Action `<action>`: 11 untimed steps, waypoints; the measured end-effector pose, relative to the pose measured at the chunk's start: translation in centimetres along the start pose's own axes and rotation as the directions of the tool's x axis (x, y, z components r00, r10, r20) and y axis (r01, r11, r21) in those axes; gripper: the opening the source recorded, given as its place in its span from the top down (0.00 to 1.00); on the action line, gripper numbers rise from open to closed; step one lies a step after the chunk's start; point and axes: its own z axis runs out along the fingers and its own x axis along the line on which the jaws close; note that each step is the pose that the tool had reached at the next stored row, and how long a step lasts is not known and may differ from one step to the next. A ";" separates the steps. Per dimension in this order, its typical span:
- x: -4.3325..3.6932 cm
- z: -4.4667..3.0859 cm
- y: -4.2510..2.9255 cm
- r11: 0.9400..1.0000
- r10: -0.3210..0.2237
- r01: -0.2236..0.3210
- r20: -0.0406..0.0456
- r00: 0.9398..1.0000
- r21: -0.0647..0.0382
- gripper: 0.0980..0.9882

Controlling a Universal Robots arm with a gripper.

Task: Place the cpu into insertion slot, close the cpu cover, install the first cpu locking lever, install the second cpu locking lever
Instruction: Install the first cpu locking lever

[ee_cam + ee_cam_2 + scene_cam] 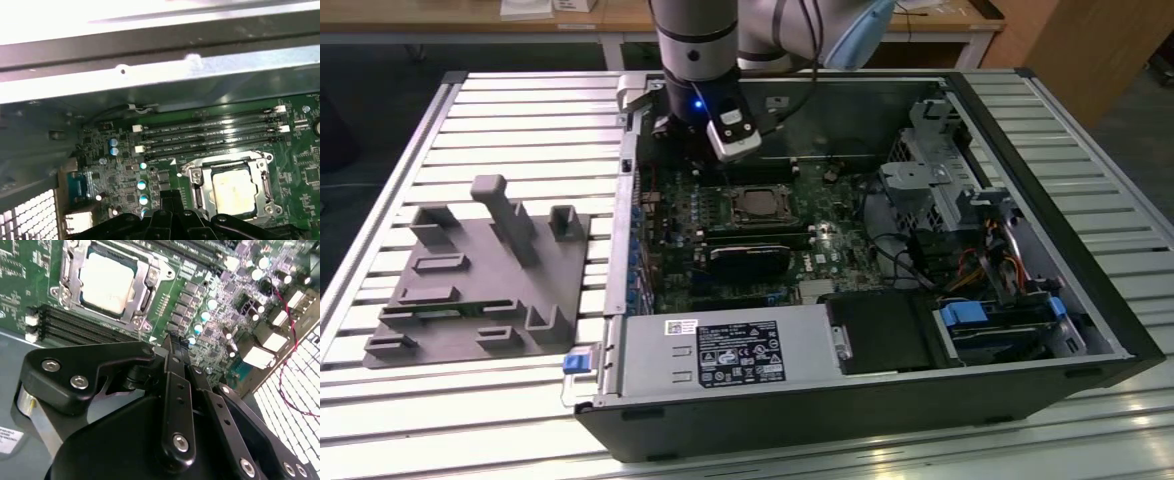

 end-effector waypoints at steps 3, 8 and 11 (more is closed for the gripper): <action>0.16 -0.01 -0.03 0.999 0.001 -0.001 -0.007 1.000 -0.040 0.99; 0.24 -0.11 -0.05 0.995 0.003 -0.005 -0.015 1.000 -0.095 0.99; 0.25 -0.16 -0.05 0.993 0.004 -0.006 -0.019 1.000 -0.120 0.99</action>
